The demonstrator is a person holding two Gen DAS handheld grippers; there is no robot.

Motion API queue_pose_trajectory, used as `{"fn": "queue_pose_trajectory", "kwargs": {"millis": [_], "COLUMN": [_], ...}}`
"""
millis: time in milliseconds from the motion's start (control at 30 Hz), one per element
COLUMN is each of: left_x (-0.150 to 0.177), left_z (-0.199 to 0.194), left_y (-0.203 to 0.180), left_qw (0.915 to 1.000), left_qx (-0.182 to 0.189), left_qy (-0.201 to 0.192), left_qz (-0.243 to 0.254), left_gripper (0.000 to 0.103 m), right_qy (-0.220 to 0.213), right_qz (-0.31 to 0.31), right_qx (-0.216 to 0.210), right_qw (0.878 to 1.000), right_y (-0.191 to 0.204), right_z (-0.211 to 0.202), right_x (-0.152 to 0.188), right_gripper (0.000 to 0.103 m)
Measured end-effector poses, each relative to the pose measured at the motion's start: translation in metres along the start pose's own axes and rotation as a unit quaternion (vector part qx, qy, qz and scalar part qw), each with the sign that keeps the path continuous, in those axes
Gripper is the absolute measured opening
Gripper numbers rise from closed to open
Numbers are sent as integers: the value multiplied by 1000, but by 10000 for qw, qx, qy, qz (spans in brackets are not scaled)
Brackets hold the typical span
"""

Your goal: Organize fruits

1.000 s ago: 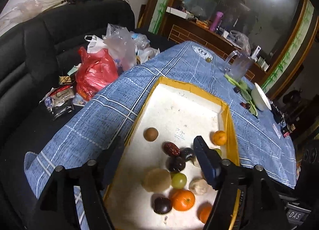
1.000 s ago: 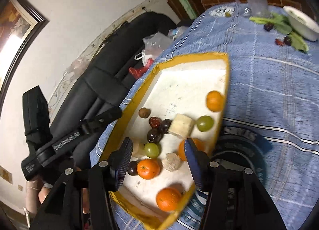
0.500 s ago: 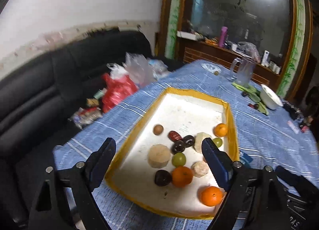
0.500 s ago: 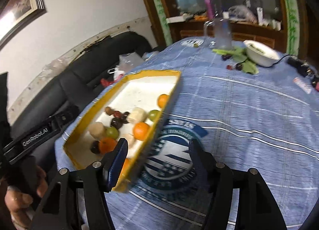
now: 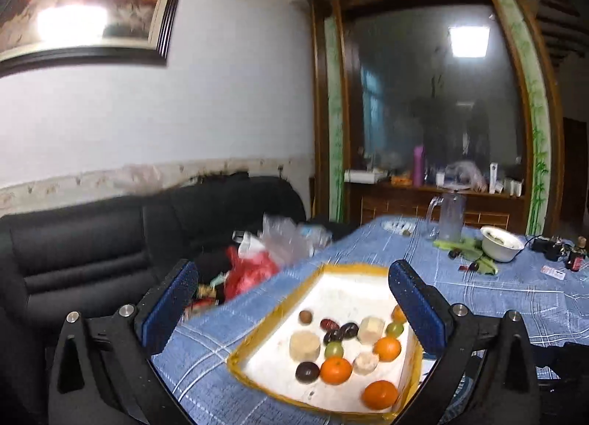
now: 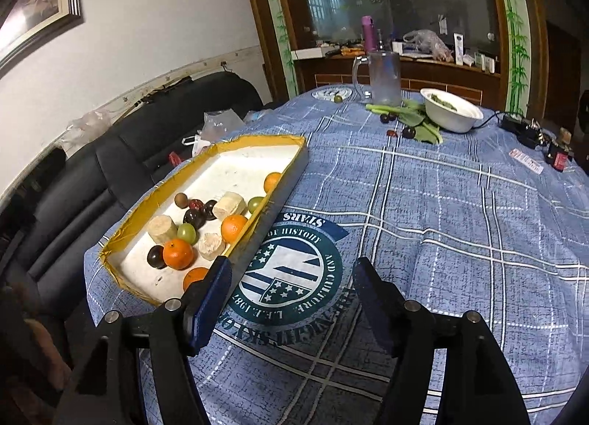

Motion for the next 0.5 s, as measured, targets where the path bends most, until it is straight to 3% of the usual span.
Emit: {"fn": "queue_pose_trajectory", "kwargs": {"millis": [67, 133, 200, 300, 500], "left_x": [9, 22, 36, 51, 67], "left_z": [7, 17, 29, 38, 42], "left_y": [-9, -24, -29, -29, -23], "left_qw": [9991, 9956, 9909, 9856, 9787], "left_qx": [-62, 259, 358, 351, 241], "left_qy": [362, 801, 1244, 1624, 2026], "left_qz": [233, 415, 375, 312, 222], "left_gripper": [103, 103, 103, 103, 103], "right_qy": [-30, -40, -14, 33, 145], "right_qz": [-13, -4, 2, -41, -79], "right_qx": [-15, -36, -56, -11, 69], "right_qw": [10000, 10000, 10000, 10000, 9998], "right_y": [2, 2, 2, 1, 0], "right_z": [-2, -3, -2, -1, 6], "right_x": [0, 1, 2, 5, 11], "right_gripper": [75, 76, 76, 76, 76]}}
Point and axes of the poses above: each gripper's, at about its wrist camera, not at the fingertips, and z roughly the way its jaws point, y to its left, x to its underside, the point moved 10 cm from there along z, roughly the way its jaws point, and after that the axes turned 8 degrees about y, right-handed, at the moved point
